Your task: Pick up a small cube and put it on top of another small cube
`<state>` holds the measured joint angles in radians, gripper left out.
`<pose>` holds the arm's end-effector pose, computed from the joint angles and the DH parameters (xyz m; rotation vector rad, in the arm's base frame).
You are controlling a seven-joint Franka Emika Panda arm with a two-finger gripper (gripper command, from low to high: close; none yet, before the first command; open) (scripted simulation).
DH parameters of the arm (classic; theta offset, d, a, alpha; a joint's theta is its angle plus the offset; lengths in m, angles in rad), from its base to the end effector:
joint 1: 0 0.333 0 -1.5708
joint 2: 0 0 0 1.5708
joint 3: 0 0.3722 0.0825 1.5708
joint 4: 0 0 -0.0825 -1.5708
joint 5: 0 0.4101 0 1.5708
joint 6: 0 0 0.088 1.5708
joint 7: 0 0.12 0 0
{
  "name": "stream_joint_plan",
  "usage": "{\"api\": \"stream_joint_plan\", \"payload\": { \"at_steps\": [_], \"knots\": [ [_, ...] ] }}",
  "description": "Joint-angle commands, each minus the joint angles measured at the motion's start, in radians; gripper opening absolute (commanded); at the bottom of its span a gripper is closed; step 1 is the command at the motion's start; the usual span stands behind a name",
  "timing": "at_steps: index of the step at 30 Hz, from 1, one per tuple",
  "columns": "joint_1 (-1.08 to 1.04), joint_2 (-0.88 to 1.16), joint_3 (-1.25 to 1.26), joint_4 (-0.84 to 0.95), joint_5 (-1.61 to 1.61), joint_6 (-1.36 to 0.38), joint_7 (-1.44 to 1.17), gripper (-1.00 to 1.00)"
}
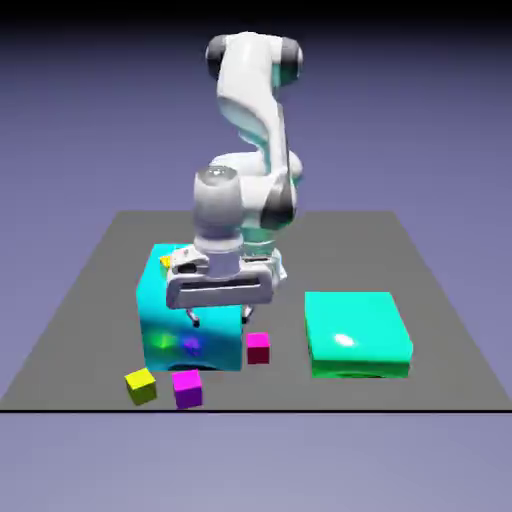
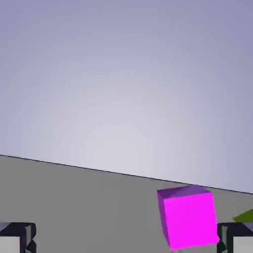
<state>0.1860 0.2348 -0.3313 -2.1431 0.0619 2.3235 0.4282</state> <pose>0.5862 -0.0800 0.3193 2.9609 -0.9320 -0.0549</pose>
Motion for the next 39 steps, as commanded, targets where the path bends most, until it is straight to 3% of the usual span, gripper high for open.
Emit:
{"api": "stream_joint_plan", "payload": {
  "at_steps": [1, 15, 20, 21, 25, 39],
  "knots": [
    [0.008, 0.036, -0.015, 0.03, 0.003, -0.032, -0.014, 0.0],
    [0.114, 0.525, -0.216, 0.435, 0.04, -0.466, -0.204, 0.0],
    [0.096, 0.59, -0.191, 0.35, 0.068, -0.319, -0.213, 0.0],
    [0.096, 0.59, -0.191, 0.35, 0.068, -0.319, -0.213, -1.0],
    [0.112, 0.533, -0.213, 0.426, 0.044, -0.449, -0.205, -1.0],
    [0.32, 0.152, 0.0, -0.058, -0.267, -0.398, -0.371, -1.0]
  ]
}}
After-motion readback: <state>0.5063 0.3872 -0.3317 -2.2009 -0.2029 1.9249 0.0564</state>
